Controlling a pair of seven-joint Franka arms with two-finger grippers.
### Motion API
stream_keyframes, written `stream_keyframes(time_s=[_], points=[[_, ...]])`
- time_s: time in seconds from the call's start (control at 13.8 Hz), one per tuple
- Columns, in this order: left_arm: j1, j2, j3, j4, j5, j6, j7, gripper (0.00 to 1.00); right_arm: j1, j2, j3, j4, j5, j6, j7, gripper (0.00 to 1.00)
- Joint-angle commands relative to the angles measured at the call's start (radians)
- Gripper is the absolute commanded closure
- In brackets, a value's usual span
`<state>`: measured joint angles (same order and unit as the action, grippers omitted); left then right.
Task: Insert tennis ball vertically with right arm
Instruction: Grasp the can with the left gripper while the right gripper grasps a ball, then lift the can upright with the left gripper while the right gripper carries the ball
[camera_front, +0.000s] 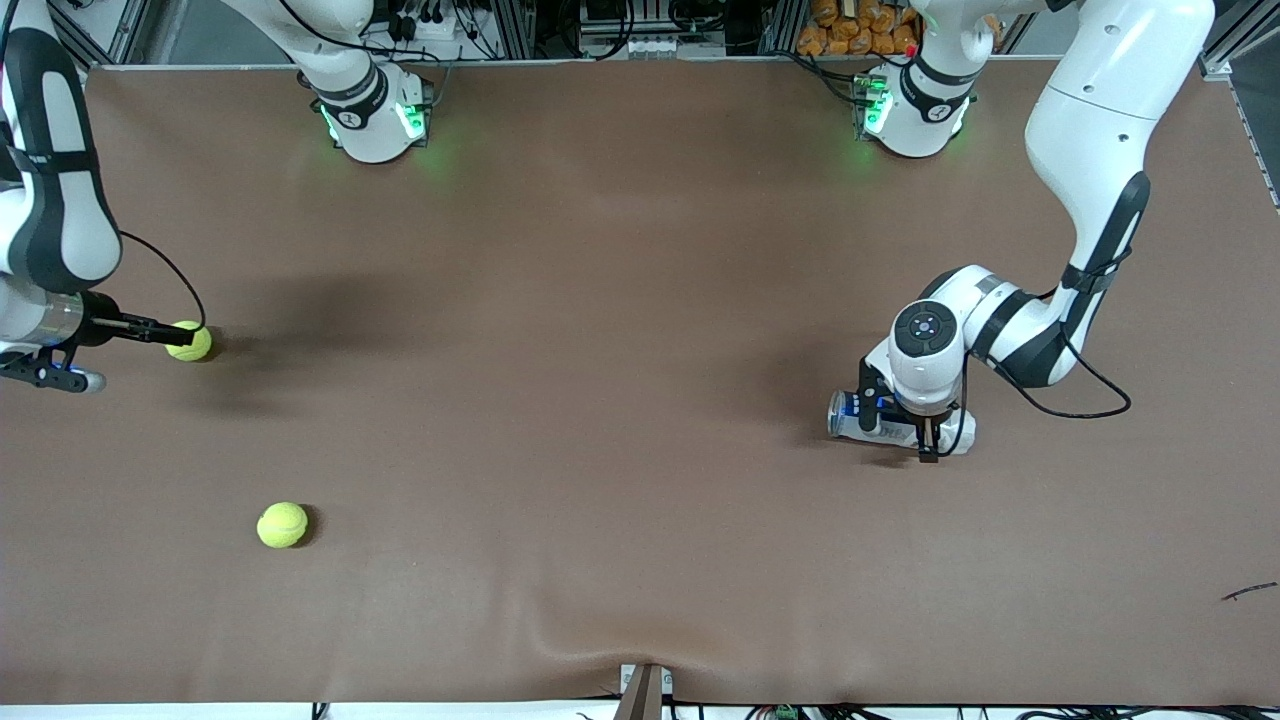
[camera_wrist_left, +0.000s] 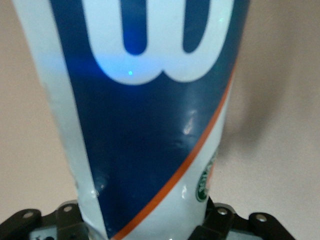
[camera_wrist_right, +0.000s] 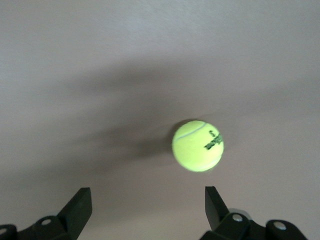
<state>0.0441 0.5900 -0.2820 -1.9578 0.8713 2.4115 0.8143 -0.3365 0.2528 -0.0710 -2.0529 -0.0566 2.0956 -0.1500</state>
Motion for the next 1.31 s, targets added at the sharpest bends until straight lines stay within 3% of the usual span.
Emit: stream_keyframes(time_s=[0.0, 0.51, 0.73, 1.09, 1.16, 1.24], points=[[0.0, 0.017, 0.0, 0.005, 0.023, 0.015, -0.01, 0.24, -0.093, 0.019, 0.019, -0.104, -0.012, 0.182, -0.101, 0.0], [0.007, 0.002, -0.012, 0.013, 0.015, 0.015, -0.003, 0.23, -0.164, 0.135, 0.019, -0.112, -0.012, 0.323, -0.204, 0.0], [0.011, 0.004, -0.058, 0.043, -0.006, 0.017, -0.013, 0.23, -0.165, 0.167, 0.022, -0.11, 0.001, 0.327, -0.203, 0.0], [0.005, 0.007, -0.166, 0.14, -0.182, 0.021, -0.023, 0.23, -0.165, 0.175, 0.022, -0.11, 0.003, 0.325, -0.203, 0.0], [-0.01, 0.011, -0.175, 0.181, -0.225, 0.023, -0.027, 0.23, -0.165, 0.175, 0.022, -0.11, 0.003, 0.324, -0.203, 0.09], [-0.026, 0.02, -0.19, 0.221, -0.268, 0.023, -0.036, 0.23, -0.165, 0.175, 0.022, -0.107, 0.003, 0.325, -0.203, 0.43]])
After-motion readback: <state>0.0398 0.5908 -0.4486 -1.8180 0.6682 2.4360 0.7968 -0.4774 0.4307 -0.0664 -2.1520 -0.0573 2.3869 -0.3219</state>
